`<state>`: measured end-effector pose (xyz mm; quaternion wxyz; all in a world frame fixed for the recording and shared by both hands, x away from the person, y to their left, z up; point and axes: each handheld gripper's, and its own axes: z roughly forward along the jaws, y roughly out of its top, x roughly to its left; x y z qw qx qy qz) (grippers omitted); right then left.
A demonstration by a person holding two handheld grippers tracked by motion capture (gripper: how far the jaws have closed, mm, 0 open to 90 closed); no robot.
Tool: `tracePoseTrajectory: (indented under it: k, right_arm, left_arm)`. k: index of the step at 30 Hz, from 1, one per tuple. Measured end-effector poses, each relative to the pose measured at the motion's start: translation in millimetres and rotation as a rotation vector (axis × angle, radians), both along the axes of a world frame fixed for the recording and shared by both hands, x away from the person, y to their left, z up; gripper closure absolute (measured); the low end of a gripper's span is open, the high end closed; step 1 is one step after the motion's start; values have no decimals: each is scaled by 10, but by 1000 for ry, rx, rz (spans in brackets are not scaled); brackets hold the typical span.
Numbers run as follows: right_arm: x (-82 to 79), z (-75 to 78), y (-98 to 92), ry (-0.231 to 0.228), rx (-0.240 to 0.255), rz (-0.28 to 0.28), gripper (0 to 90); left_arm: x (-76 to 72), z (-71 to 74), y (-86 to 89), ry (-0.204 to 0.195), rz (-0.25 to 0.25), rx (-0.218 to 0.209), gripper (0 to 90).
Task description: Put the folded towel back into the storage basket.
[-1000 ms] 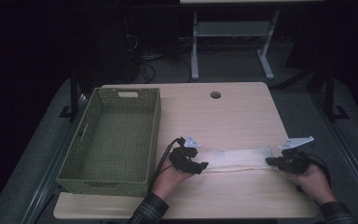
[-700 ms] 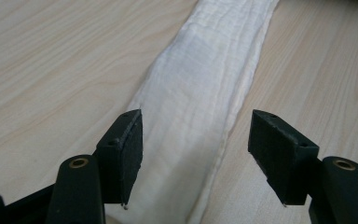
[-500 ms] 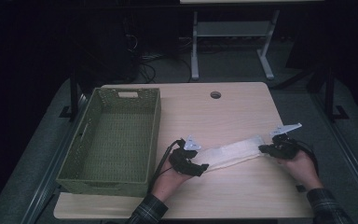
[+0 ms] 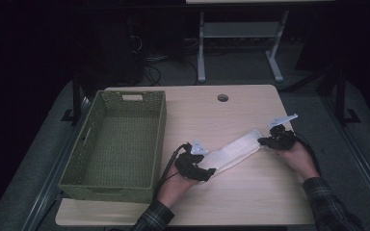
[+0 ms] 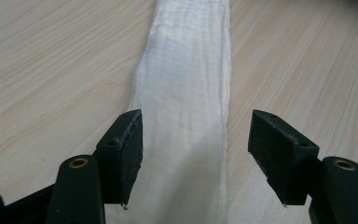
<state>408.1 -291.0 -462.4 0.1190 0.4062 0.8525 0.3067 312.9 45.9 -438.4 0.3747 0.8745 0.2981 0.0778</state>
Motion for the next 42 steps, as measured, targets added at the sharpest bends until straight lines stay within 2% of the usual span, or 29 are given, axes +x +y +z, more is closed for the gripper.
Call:
tracePoseTrajectory:
  k: [9, 15, 17, 20, 24, 27, 28, 29, 33, 37, 42]
  right_arm:
    - [322, -8, 269, -18, -5, 38, 895]
    - [504, -13, 430, -15, 6, 59, 891]
    - [513, -1, 431, -15, 18, 62, 808]
    - [449, 59, 364, -17, 35, 57, 695]
    - [318, 139, 242, -23, 63, 49, 592]
    - [203, 192, 149, -35, 76, 47, 522]
    - [161, 210, 120, -36, 86, 41, 506]
    - [112, 222, 90, -41, 104, 39, 482]
    - [-37, 256, 32, -61, 118, 46, 441]
    - [-185, 255, 16, -64, 140, 64, 405]
    - [-287, 246, 36, -83, 135, 86, 380]
  left_arm:
    - [15, -4, -8, 0, 17, -12, 368]
    - [34, -3, -35, -2, 11, -3, 447]
    - [47, 1, -36, -10, 24, 1, 487]
    - [88, 12, -36, -12, 42, 10, 589]
    - [142, 24, -48, -24, 65, 29, 758]
    - [188, -9, -60, -28, 82, 72, 874]
    - [209, -32, -60, -33, 90, 102, 895]
    - [226, -56, -60, -27, 95, 117, 896]
    - [237, -136, -63, -10, 99, 138, 896]
    - [241, -172, -61, -1, 96, 144, 894]
    - [240, -180, -36, 29, 84, 122, 893]
